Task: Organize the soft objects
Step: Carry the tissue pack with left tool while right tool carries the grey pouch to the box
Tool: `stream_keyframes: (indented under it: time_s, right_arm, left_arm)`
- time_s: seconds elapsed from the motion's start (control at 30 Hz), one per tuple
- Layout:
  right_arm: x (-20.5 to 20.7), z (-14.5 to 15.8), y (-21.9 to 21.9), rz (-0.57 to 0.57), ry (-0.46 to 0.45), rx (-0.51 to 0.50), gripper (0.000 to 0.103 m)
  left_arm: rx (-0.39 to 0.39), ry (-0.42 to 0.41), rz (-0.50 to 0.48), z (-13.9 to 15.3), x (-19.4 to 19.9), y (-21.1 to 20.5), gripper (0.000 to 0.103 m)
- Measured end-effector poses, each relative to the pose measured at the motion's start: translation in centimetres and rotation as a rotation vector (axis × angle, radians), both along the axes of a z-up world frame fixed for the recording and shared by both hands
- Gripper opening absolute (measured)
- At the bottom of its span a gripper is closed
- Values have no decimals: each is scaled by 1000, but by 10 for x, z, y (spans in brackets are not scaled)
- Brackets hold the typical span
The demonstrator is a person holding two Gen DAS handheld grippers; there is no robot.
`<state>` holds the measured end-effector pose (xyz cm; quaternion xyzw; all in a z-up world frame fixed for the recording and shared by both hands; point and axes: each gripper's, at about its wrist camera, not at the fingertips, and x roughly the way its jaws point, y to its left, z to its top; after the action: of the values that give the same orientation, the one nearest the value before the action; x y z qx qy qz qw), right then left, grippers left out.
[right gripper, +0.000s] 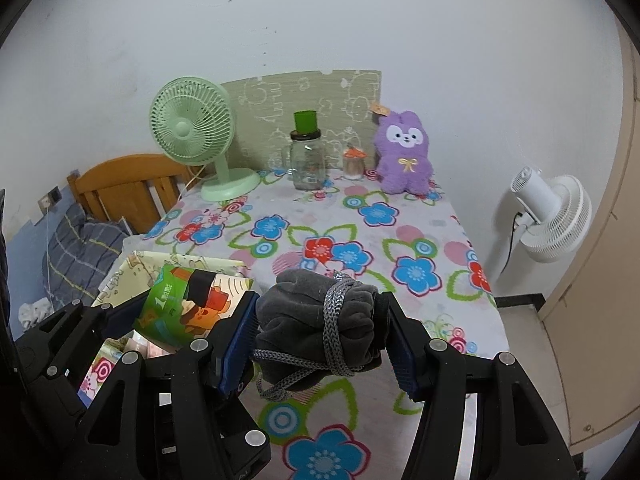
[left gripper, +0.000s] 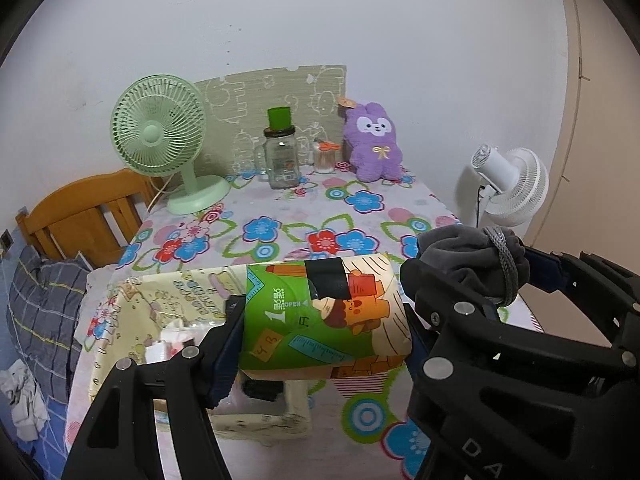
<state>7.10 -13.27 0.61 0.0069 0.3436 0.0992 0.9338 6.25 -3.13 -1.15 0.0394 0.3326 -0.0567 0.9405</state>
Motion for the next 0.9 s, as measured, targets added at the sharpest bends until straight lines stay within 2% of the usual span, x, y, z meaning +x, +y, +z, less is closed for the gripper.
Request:
stream_keyframes:
  time_s: [0.47,0.9]
  right_arm:
    - [16,-6,57,58,-1,-23,63]
    - [38,-28,97,95,36,-18,63]
  left_arm:
    - [11,10,46,-8,11,52,73]
    - [11,49,83,-29,30,90,73]
